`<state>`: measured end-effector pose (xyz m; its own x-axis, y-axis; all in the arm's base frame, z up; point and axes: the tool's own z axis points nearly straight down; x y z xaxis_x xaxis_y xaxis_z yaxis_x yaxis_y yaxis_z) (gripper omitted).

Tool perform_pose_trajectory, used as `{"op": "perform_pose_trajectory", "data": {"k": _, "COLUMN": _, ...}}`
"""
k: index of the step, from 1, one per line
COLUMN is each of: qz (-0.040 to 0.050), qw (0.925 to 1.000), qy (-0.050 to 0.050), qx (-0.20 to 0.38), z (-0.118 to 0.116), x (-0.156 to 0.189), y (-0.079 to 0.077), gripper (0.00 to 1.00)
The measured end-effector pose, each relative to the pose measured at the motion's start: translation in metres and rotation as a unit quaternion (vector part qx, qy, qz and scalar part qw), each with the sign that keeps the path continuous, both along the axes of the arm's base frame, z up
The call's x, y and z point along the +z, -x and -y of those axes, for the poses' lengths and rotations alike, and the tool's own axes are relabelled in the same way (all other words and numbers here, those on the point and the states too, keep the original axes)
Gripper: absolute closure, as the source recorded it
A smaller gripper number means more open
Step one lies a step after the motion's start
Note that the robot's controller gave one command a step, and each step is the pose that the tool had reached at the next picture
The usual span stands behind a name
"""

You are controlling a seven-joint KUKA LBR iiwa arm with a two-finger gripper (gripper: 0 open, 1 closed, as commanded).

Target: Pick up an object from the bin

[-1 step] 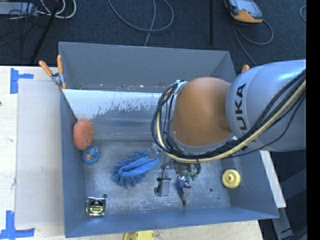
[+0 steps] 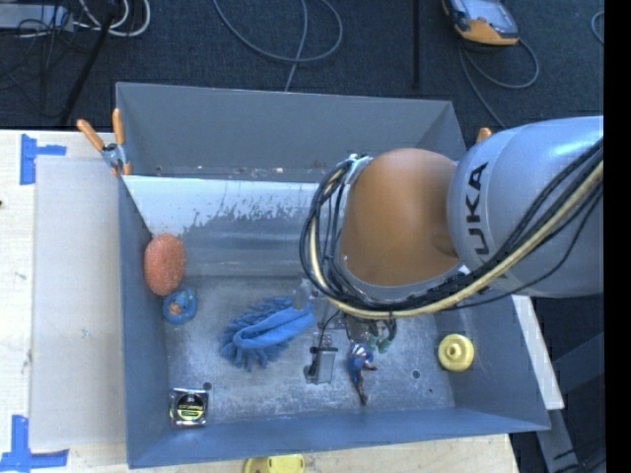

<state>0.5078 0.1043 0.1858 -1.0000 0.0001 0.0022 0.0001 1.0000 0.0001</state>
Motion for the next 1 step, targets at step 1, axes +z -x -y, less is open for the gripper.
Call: {"op": "perform_pose_trajectory", "data": {"k": 1, "qz": 0.0051, "qw": 1.0000, "qy": -0.001, "qx": 0.004, "z": -0.0122, "x": -0.0397, "y": -0.0163, "gripper": 0.00}}
